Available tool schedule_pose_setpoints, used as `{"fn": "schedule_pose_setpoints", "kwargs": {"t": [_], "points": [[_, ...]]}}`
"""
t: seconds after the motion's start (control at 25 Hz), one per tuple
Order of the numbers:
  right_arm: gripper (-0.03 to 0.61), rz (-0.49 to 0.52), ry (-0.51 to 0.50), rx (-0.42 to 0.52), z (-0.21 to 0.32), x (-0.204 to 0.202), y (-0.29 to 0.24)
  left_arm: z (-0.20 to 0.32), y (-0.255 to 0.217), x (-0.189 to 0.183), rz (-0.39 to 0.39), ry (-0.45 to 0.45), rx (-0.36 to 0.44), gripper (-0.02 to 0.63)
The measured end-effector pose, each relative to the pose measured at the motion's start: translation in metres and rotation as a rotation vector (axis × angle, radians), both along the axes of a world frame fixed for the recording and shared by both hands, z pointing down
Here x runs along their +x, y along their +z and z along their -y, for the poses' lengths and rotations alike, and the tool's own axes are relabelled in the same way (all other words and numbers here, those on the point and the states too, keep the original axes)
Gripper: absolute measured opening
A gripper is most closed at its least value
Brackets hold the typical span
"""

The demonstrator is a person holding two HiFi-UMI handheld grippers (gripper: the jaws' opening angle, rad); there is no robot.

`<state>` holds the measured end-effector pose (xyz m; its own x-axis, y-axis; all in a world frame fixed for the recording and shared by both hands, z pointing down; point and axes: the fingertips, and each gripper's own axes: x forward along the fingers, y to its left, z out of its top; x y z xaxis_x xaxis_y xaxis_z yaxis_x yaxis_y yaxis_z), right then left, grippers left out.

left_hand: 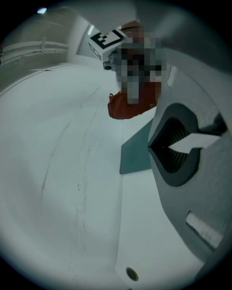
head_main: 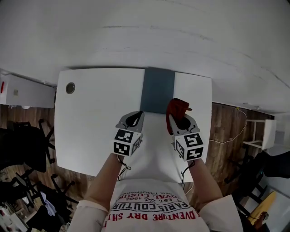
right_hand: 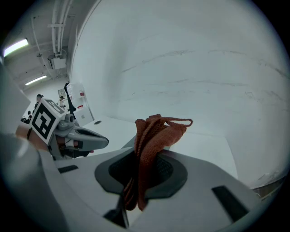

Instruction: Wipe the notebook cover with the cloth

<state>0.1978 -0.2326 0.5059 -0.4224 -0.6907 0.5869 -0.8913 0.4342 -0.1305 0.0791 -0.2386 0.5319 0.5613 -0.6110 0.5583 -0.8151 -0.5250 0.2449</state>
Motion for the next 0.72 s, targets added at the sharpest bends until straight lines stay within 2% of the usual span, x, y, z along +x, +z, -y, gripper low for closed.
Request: {"fn": "schedule_pose_setpoints", "kwargs": {"t": [0.24,0.48,0.6,0.72], "points": [[0.075,0.002,0.004,-0.022,0.018,-0.011,0.012,0.018,0.044,-0.001,0.058,0.010,-0.108,0.009],[0.075,0.016,0.001,-0.036,0.024,-0.021,0.019,0.024,0.061,0.000,0.056,0.005,-0.160,0.009],[0.075,0.012,-0.005,-0.029,0.031,-0.023,0.020,0.025,0.063,-0.001,0.034,0.000,-0.189,0.009],[0.075,0.002,0.000,-0.012,0.046,-0.023,0.018,0.027,0.064,-0.003,-0.026,-0.035,-0.243,0.009]]}}
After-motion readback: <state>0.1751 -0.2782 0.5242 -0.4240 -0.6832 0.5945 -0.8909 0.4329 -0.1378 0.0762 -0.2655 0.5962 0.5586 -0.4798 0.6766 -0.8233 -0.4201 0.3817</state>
